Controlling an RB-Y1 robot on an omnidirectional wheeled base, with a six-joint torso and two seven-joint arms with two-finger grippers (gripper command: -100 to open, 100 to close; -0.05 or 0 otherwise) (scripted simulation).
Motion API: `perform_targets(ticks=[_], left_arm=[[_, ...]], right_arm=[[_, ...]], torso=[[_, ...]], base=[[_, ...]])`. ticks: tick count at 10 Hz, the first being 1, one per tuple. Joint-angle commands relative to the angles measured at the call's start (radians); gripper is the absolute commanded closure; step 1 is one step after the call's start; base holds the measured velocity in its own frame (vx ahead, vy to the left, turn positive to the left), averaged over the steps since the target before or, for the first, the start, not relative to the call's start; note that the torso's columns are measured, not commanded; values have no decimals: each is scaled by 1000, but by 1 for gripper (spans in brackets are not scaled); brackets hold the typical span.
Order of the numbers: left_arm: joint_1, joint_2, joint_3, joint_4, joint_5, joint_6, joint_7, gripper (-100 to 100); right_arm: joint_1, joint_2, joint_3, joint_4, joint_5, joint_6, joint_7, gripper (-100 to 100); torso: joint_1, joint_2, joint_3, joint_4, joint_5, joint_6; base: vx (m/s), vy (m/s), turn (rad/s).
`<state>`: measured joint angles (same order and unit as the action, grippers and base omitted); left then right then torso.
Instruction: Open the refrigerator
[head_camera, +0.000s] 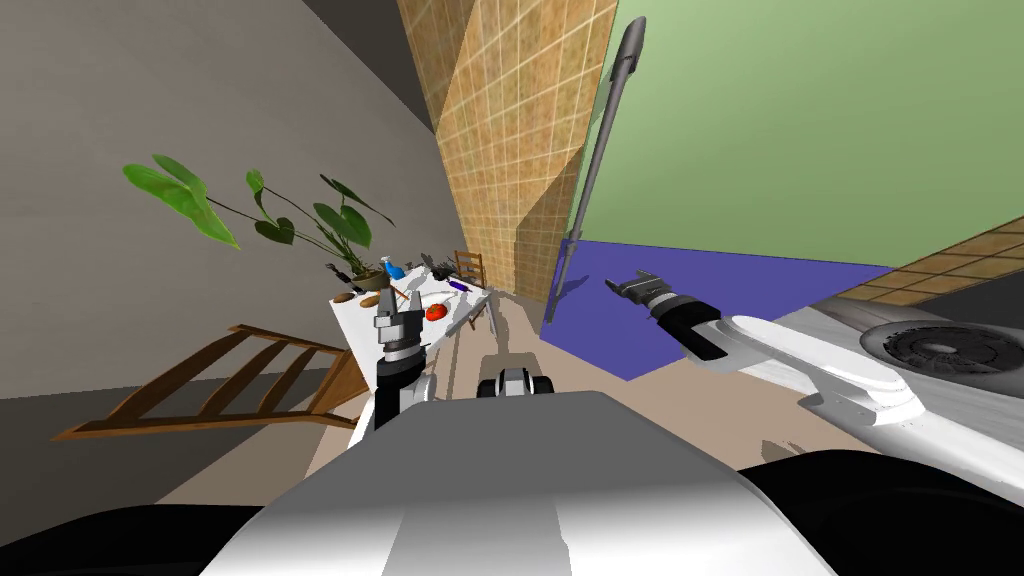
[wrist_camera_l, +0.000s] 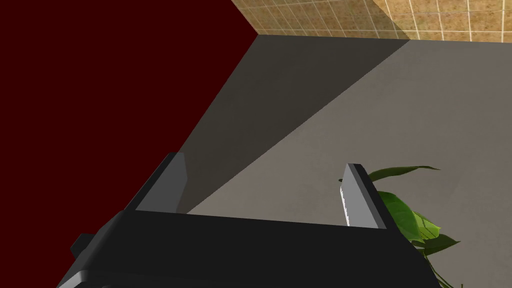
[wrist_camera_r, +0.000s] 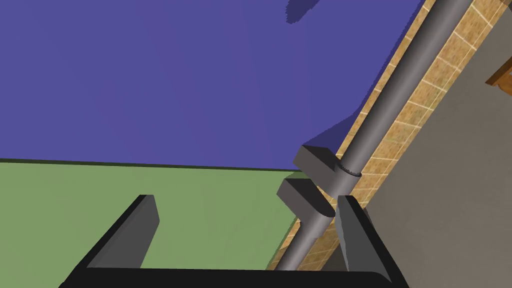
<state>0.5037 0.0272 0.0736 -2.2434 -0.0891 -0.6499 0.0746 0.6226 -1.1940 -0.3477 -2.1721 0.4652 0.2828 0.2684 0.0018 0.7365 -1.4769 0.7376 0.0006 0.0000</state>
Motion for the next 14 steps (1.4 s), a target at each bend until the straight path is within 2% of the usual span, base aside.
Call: perform_targets(ticks=[1,6,7,11,12,13,14], left_arm=[[0,0,0,0,0,0,0,0],[0,0,0,0,0,0,0,0],[0,0,0,0,0,0,0,0],[0,0,0,0,0,0,0,0],[0,0,0,0,0,0,0,0],[0,0,0,0,0,0,0,0],[0,0,0,0,0,0,0,0]], right_arm=[[2,-66,-14,15,15,46,6,-100],[1,-215,-50,63,53,154,18,-100],[1,-216,-50,63,53,154,18,-100],[2,-310,-74,89,79,218,26,-100],[3,-295,-71,85,72,205,24,-100],[3,-327,-88,97,46,203,24,-100],[6,-316,-84,89,54,208,26,-100]], torso=[[-4,3,1,1,-1,1],[-2,0,0,0,-1,0],[-3,1,0,0,-1,0],[-1,1,1,0,0,0],[-1,1,0,0,0,0],[-4,3,2,1,-1,1],[-5,0,0,0,-1,0]], base=[[49,84,67],[101,117,101],[71,77,31],[60,73,58],[30,38,16],[86,16,-38],[55,9,-8]])
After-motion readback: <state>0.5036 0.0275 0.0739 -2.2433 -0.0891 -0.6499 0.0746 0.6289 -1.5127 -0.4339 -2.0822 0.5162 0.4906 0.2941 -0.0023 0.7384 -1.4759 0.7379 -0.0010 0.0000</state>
